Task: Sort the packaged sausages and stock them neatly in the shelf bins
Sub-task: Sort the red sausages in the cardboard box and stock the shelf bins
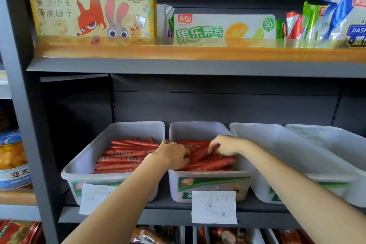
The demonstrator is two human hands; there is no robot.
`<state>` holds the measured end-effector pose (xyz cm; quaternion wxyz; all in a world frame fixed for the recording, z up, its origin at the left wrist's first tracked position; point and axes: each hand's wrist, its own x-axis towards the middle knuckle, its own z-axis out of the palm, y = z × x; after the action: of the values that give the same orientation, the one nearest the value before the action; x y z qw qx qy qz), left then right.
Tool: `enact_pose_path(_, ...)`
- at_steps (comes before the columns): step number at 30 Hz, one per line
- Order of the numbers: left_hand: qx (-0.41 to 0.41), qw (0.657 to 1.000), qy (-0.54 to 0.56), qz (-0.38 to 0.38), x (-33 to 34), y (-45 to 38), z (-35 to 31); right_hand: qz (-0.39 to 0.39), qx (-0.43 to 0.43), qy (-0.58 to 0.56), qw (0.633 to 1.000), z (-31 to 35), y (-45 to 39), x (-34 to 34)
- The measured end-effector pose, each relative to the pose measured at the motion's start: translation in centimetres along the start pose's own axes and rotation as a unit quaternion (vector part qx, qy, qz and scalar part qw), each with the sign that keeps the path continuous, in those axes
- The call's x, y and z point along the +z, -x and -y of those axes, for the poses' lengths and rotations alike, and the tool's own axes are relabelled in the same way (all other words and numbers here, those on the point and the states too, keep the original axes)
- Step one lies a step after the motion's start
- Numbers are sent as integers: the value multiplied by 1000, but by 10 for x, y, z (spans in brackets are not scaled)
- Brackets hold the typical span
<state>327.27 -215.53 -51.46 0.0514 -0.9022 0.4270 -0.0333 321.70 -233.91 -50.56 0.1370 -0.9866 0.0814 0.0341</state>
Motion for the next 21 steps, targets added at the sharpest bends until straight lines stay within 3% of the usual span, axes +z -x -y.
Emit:
enact_pose_path(1, 4, 1000, -3, 12, 1, -1, 0, -19, 6, 8, 1000, -1, -2, -1)
enact_pose_path(5, 6, 998, -34, 50, 2, -6, -2, 55, 71, 107, 990, 8, -15, 10)
enact_pose_path(7, 5, 998, -35, 51, 3, -7, -2, 36, 122, 103, 987, 9, -23, 19)
enact_pose_path(13, -5, 999, 0, 36, 4, -7, -1, -209, 114, -29, 971, 4, -24, 4)
enact_pose_path(19, -21, 999, 20, 23, 1, -1, -3, -333, 98, -100, 932, 8, 16, -35)
enact_pose_path(21, -32, 998, 44, -32, -1, 2, -4, -319, 71, -146, 934, 3, 20, -28)
